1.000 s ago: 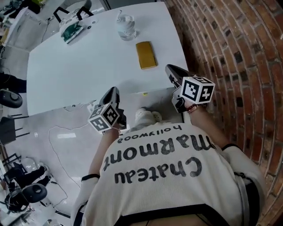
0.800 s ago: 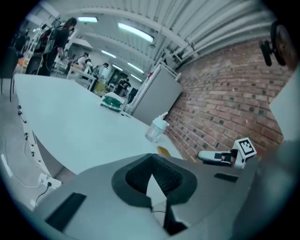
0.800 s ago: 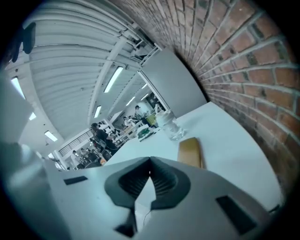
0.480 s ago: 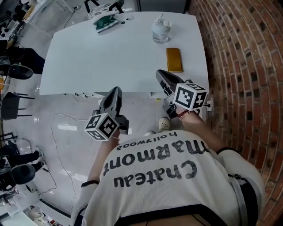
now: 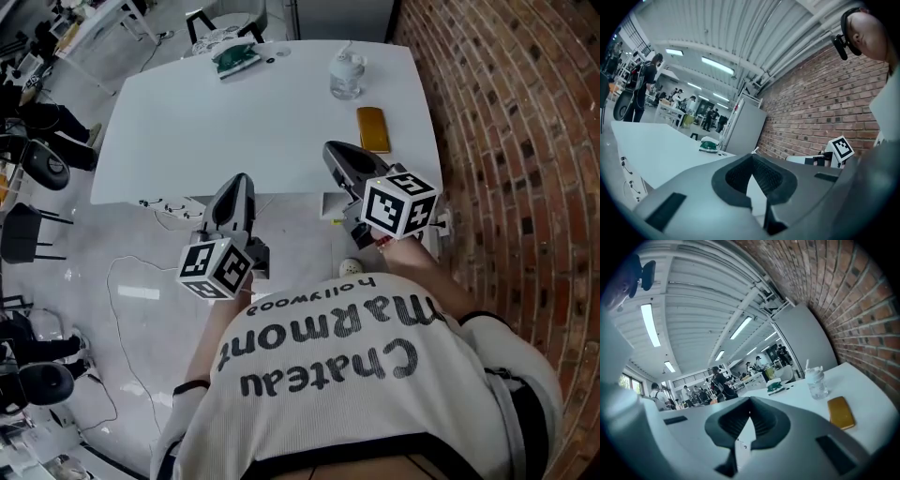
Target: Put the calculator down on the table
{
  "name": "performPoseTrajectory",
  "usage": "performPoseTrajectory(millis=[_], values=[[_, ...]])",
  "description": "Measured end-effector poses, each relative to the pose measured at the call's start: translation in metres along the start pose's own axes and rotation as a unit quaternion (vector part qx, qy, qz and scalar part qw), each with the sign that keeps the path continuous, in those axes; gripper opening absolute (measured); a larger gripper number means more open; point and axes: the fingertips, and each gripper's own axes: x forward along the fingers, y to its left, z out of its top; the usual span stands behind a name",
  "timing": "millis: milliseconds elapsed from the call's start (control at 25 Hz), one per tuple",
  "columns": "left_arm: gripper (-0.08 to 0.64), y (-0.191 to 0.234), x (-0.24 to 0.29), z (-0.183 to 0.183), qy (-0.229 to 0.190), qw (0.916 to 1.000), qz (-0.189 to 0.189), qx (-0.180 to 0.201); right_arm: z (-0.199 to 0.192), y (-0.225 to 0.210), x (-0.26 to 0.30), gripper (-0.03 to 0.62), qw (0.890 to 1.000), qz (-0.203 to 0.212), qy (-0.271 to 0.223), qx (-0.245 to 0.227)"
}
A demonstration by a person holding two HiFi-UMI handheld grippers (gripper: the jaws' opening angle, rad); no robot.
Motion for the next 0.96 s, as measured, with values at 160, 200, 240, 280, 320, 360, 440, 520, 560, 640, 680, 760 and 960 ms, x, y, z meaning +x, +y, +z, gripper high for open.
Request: performPoseTrajectory(millis=[160, 200, 240, 280, 320, 360, 440, 520, 560, 640, 680, 760, 960], values=[[0.003, -0.005, -0.015, 0.001, 0.000, 1.0000, -0.007, 0.006, -0.005, 0.008, -0.012, 0.002, 1.000, -0.011, -0.002, -0.007], [0.003, -0.006, -0.018, 0.002, -0.001, 0.9999, -0.008, 0.008, -0.005, 0.010, -0.016, 0.002, 1.000, -0.014, -0.001, -0.009], [0.003, -0.008, -0.020, 0.003, -0.002, 0.9999, -0.008, 0.010, -0.004, 0.011, -0.020, 0.002, 1.000, -0.016, -0.001, -0.013], [0.003, -0.010, -0.022, 0.004, -0.003, 0.9999, -0.008, 0.011, -0.003, 0.012, -0.024, 0.002, 1.000, -0.019, 0.000, -0.018], [0.003, -0.011, -0.024, 0.003, -0.003, 0.9999, -0.009, 0.012, -0.003, 0.013, -0.027, 0.002, 1.000, -0.023, 0.001, -0.021], [0.003, -0.013, -0.026, 0.002, -0.002, 0.9999, -0.009, 0.012, -0.003, 0.013, -0.031, 0.002, 0.999, -0.026, 0.001, -0.023], [0.003, -0.015, -0.030, -0.001, -0.002, 0.9999, -0.011, 0.012, -0.008, 0.013, -0.037, 0.002, 0.999, -0.031, 0.005, -0.023], [0.003, -0.017, -0.035, -0.004, -0.001, 0.9999, -0.011, 0.013, -0.013, 0.014, -0.043, 0.002, 0.999, -0.035, 0.008, -0.020], [0.003, -0.017, -0.037, -0.005, -0.001, 0.9999, -0.011, 0.013, -0.015, 0.014, -0.045, 0.002, 0.999, -0.037, 0.009, -0.019], [0.003, -0.018, -0.042, -0.006, 0.000, 0.9998, -0.011, 0.013, -0.017, 0.017, -0.049, 0.002, 0.999, -0.040, 0.010, -0.019], [0.003, -0.019, -0.044, -0.005, 0.000, 0.9998, -0.012, 0.014, -0.017, 0.019, -0.051, 0.002, 0.999, -0.041, 0.010, -0.020], [0.003, -0.020, -0.048, -0.004, -0.003, 0.9998, -0.013, 0.017, -0.018, 0.022, -0.053, 0.002, 0.999, -0.043, 0.012, -0.026], [0.003, -0.021, -0.060, -0.004, -0.017, 0.9995, -0.006, 0.024, -0.021, 0.031, -0.059, 0.002, 0.998, -0.034, 0.014, -0.041]])
